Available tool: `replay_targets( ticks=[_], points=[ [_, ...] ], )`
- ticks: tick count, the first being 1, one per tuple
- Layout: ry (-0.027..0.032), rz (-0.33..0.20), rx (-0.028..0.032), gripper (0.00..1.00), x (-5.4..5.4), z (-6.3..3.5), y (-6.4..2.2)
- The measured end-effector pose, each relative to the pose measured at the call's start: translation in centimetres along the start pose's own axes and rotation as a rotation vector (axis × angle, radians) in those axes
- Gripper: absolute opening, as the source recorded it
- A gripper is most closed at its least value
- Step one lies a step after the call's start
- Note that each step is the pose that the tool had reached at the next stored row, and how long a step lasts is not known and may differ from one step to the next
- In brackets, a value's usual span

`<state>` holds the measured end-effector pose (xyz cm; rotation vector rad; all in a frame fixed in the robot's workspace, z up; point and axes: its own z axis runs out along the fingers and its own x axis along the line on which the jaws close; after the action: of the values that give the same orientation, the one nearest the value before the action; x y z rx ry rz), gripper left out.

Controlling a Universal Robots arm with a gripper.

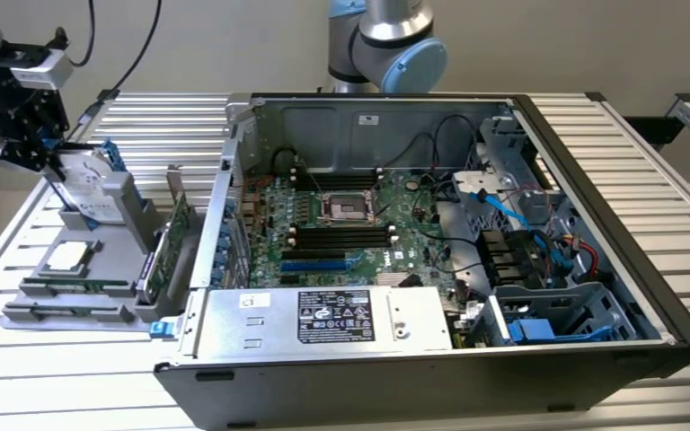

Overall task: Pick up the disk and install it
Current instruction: 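Pick up the disk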

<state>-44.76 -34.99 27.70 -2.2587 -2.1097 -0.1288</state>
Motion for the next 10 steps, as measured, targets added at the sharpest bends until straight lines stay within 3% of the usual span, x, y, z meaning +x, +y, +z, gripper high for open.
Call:
replay_targets(
  ticks=[10],
  points=[
    [0.0002, 0.000, 0.0001, 0.34, 0.03, -0.38, 0.01]
  ],
)
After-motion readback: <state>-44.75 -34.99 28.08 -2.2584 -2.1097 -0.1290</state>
